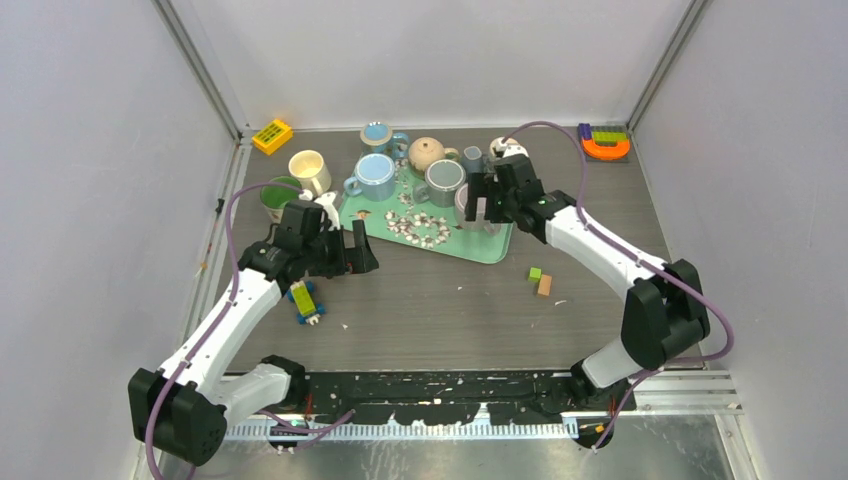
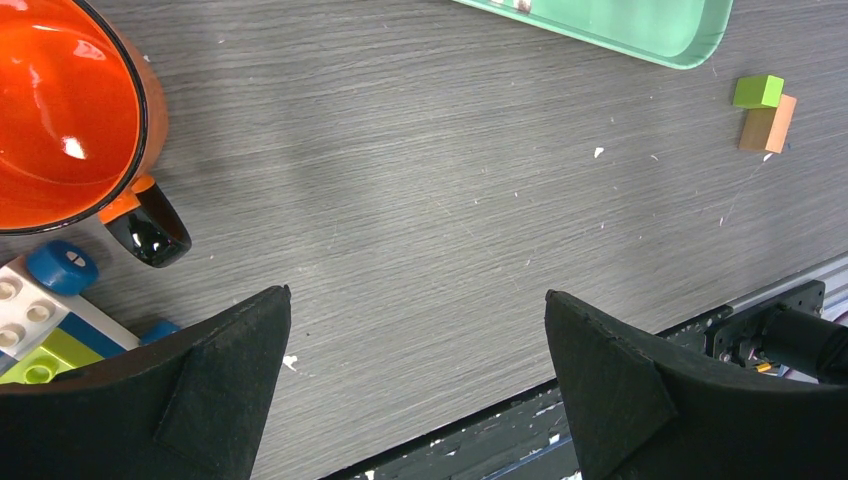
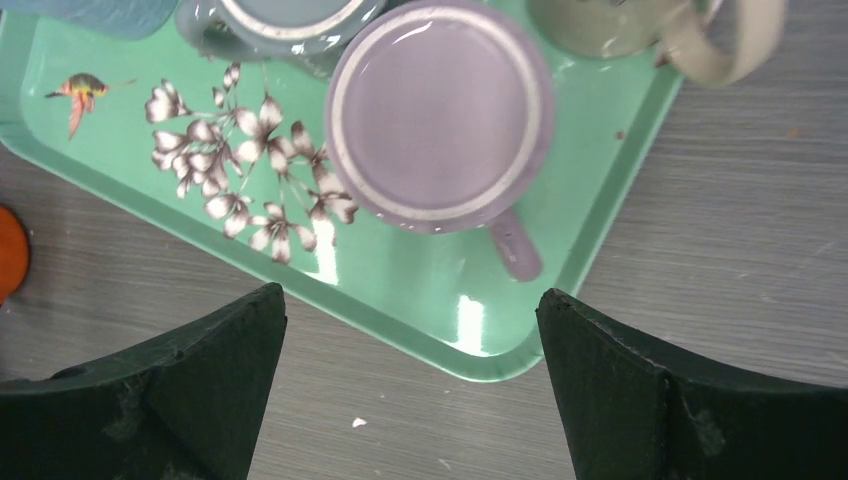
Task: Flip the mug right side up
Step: Turn over the cup on the tray.
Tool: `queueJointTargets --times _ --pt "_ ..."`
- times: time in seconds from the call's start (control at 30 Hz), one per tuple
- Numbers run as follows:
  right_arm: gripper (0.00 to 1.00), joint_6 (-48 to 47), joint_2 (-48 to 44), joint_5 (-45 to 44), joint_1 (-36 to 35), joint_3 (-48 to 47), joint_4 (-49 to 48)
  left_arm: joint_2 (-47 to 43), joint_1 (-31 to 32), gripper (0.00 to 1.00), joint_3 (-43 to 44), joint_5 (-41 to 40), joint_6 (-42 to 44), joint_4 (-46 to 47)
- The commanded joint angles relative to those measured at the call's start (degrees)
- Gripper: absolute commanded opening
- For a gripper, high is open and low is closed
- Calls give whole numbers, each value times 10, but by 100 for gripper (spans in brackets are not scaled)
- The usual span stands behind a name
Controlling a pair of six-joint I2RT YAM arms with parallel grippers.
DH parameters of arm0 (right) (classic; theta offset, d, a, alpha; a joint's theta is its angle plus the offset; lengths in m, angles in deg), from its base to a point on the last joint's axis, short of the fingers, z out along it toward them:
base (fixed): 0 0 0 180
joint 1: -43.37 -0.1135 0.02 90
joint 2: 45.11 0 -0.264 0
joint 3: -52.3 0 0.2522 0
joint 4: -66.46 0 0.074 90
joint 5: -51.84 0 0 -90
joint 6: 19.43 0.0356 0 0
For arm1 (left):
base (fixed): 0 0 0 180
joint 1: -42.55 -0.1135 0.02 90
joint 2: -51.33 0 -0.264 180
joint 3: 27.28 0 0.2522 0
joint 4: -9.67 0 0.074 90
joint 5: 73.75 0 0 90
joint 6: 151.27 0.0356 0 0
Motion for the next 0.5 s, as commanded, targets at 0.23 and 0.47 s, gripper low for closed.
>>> queueJointTargets --times 0.23,0.47 --pt "99 -127 14 70 45 7 -46 1 1 100 -1 15 12 7" --pt "95 -145 67 115 46 -8 -48 -5 1 100 -3 11 12 8"
